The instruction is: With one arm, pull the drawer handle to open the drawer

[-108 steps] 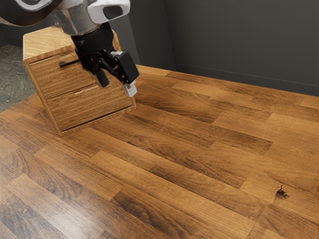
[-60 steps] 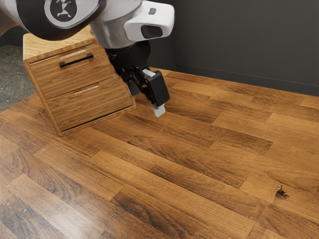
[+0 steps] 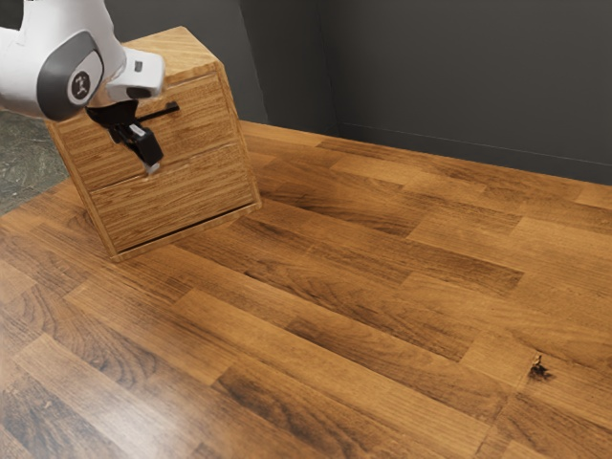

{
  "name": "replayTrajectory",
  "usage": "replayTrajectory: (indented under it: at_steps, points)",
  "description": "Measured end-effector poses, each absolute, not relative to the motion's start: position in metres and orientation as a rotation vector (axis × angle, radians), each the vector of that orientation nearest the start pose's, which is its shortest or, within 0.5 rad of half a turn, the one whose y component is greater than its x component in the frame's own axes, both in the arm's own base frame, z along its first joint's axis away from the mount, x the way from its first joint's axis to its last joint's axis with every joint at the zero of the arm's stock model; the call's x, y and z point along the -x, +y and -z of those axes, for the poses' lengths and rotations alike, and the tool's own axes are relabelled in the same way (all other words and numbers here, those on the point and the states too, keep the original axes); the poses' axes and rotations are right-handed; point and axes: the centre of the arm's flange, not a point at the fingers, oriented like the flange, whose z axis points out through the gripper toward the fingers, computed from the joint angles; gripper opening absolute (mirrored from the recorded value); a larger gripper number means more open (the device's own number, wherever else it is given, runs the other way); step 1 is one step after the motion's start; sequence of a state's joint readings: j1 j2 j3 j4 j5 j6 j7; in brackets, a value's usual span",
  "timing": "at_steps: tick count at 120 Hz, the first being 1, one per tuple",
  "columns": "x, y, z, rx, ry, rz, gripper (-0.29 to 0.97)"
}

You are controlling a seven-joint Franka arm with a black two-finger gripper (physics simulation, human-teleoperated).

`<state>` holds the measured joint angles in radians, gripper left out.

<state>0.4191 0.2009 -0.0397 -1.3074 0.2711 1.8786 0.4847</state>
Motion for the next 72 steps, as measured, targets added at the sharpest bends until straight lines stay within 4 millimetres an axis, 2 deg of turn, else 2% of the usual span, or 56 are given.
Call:
replayTrajectory:
  at_steps: [11,23,34,45,58,72]
  points:
    - [-0.596,0.259,-0.675,2.675,0.288,0.369,0.68]
    - [-0.616,0.262,-0.676,2.616,0.384,0.433,0.68]
    - [-0.628,0.258,-0.678,2.568,0.474,0.469,0.68]
    - [-0.633,0.262,-0.681,2.524,0.530,0.492,0.68]
    - [-0.627,0.282,-0.683,2.456,0.562,0.456,0.68]
    - [-0.630,0.288,-0.679,2.405,0.616,0.421,0.68]
